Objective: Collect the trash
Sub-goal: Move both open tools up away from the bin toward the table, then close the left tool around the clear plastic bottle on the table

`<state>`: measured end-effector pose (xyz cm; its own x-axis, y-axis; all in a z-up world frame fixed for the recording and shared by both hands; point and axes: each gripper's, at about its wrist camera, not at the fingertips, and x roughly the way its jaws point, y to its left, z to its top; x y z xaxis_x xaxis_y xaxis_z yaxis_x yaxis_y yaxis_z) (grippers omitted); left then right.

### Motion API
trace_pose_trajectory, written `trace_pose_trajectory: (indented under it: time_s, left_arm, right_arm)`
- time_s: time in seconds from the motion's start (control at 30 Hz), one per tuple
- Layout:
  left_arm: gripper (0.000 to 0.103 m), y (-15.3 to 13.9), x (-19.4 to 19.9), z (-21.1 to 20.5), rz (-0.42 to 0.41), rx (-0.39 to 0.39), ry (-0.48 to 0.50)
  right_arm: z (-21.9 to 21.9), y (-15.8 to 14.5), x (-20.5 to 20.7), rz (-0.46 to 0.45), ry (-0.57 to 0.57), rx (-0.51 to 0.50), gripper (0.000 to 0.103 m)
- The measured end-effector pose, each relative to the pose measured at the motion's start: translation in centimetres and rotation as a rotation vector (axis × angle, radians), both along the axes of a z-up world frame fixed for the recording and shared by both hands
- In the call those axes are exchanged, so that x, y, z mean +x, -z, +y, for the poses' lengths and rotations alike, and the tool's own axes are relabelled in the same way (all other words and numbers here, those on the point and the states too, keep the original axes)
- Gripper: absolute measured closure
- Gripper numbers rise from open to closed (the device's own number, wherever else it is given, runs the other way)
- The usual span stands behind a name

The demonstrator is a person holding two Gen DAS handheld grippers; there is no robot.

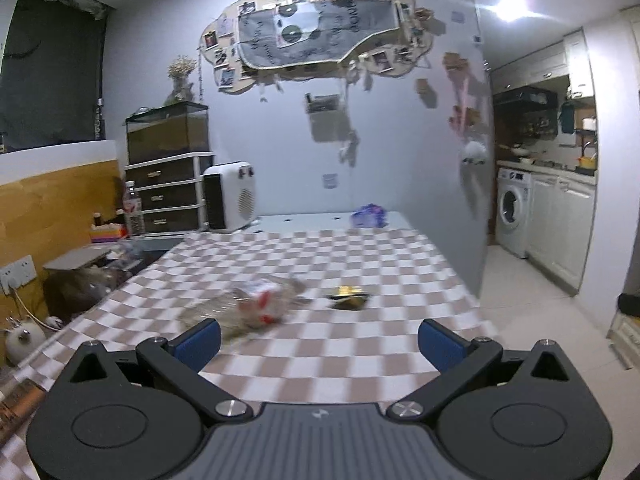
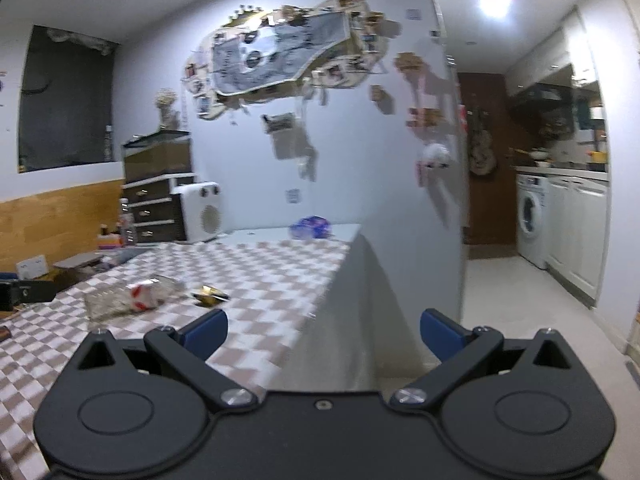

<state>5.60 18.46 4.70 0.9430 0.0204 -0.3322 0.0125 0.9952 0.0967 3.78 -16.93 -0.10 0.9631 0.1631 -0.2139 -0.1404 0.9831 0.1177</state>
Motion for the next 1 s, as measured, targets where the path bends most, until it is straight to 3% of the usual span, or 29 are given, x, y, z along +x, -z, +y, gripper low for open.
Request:
trace_pose_trajectory:
  time_s: [0.2, 0.47, 0.67, 0.83, 1.0]
  left_arm:
    - [0.0, 0.9, 5.1, 6.4, 0.036, 0.07, 0.009]
    - [0.0, 5.2, 13.4, 13.0, 0.166, 0.109, 0.032]
    - [0.0, 8.0, 18.6, 15.6, 0.197, 0.009, 0.017]
    - [0.002, 9.4, 21.0, 17.2, 0.171, -0.141, -0.008]
    - [0.017, 9.5, 21.4, 17.6, 0.2, -0.19, 0.044]
  right_arm:
    - [4.2, -1.3, 4.6, 0.016, -0.063, -0.037, 0.0]
    - [9.5, -3.5, 12.3, 0.099, -0.154, -0.057, 0.0]
    - [12.6, -2.1, 18.4, 0.156, -0.173, 0.008, 0.0]
    - [15.0, 0.0, 23.2, 0.225, -0.181, 0.05, 0.0]
    - [17.3, 1.3, 27.5, 0.245, -0.21, 0.045, 0.001]
